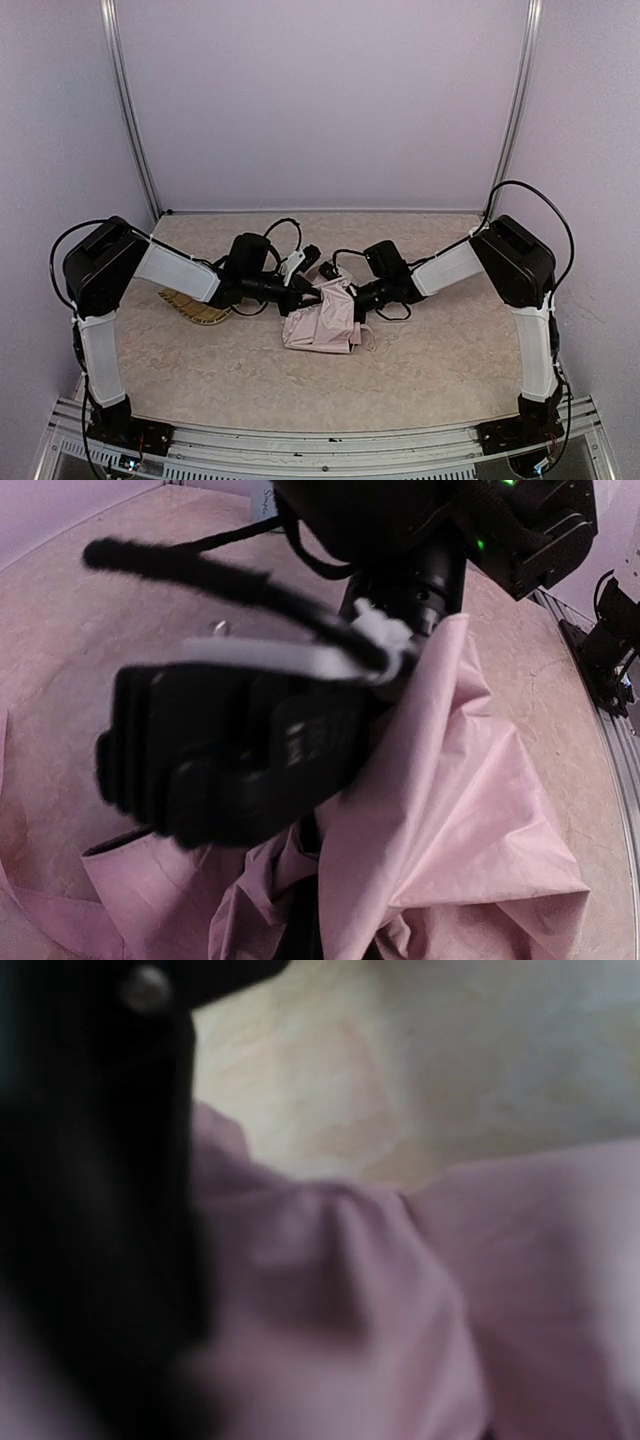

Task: Put away the umbrella

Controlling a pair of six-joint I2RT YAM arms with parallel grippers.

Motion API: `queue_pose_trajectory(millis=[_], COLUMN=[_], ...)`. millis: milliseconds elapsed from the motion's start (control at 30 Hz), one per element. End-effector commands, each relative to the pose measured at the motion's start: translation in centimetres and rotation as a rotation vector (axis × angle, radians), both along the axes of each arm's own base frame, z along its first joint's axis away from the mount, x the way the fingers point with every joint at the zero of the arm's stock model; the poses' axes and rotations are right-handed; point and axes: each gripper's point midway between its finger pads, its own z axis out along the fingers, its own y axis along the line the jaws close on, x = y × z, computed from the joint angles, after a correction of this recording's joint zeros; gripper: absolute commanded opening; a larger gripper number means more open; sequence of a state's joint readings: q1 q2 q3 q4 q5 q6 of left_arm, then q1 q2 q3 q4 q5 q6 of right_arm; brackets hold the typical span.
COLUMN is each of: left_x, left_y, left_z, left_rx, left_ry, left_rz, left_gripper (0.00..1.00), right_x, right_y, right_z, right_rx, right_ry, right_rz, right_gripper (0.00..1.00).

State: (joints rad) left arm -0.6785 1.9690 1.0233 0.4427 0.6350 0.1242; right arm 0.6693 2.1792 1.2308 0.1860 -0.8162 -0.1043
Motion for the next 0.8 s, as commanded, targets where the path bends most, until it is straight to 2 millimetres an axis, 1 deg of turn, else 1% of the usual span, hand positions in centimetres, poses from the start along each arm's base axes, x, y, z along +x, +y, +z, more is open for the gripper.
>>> queue_pose_trajectory(millis=[0,33,100,167,233,333,367,400,433,467,500,533,567,600,667,700,767], left_x=[1.7,1.2,0.3,-0.5,-0.9,-1.0,-0.9,-1.0,-1.0,-1.0,-1.1,-1.2,-1.3,-1.4,-1.4,-1.4,-1.4], left_y=[2.8,3.0,3.2,3.1,3.0,2.8,2.6,2.5,2.4,2.5,2.6,2.6,2.7,2.8,2.9,2.9,3.0], left_z=[-4.4,-5.3,-6.5,-7.5,-8.4,-9.4,-9.5,-9.6,-9.7,-10.1,-10.5,-10.7,-10.9,-11.1,-11.5,-11.6,-11.8], left_rx=[0.108,0.131,0.153,0.161,0.169,0.183,0.184,0.189,0.197,0.21,0.221,0.228,0.236,0.243,0.257,0.263,0.267], left_ry=[0.135,0.159,0.207,0.254,0.29,0.33,0.333,0.336,0.336,0.341,0.35,0.356,0.362,0.365,0.368,0.367,0.371], left_rz=[0.098,0.086,0.055,0.029,0.013,0.006,0.0,-0.005,-0.007,-0.007,-0.008,-0.011,-0.014,-0.015,-0.012,-0.01,-0.009], left_gripper=[0.0,0.0,0.0,0.0,0.0,0.0,0.0,0.0,0.0,0.0,0.0,0.0,0.0,0.0,0.0,0.0,0.0], right_x=[0.8,1.3,2.2,2.7,3.3,4.3,4.5,4.5,4.3,3.6,2.7,1.8,0.4,-0.8,-3.1,-3.9,-5.9], right_y=[-2.3,-3.2,-4.4,-5.3,-6.4,-9.1,-9.9,-10.4,-10.6,-10.1,-9.4,-8.7,-7.8,-7.0,-5.7,-5.1,-3.8], right_z=[1.0,1.4,2.7,3.6,3.8,4.2,4.9,6.2,7.1,8.0,9.0,9.5,9.7,9.7,8.9,8.7,8.1], right_rx=[0.03,0.044,0.074,0.082,0.061,0.023,0.021,0.026,0.011,-0.003,-0.018,-0.043,-0.078,-0.113,-0.184,-0.204,-0.23], right_ry=[0.109,0.122,0.126,0.123,0.122,0.106,0.08,0.022,-0.061,-0.138,-0.232,-0.321,-0.413,-0.497,-0.604,-0.643,-0.701], right_rz=[-0.131,-0.178,-0.252,-0.311,-0.383,-0.51,-0.541,-0.552,-0.542,-0.507,-0.453,-0.394,-0.319,-0.248,-0.125,-0.073,0.037], right_gripper=[0.24,0.26,0.3,0.34,0.35,0.36,0.36,0.37,0.39,0.41,0.47,0.51,0.58,0.61,0.66,0.7,0.83])
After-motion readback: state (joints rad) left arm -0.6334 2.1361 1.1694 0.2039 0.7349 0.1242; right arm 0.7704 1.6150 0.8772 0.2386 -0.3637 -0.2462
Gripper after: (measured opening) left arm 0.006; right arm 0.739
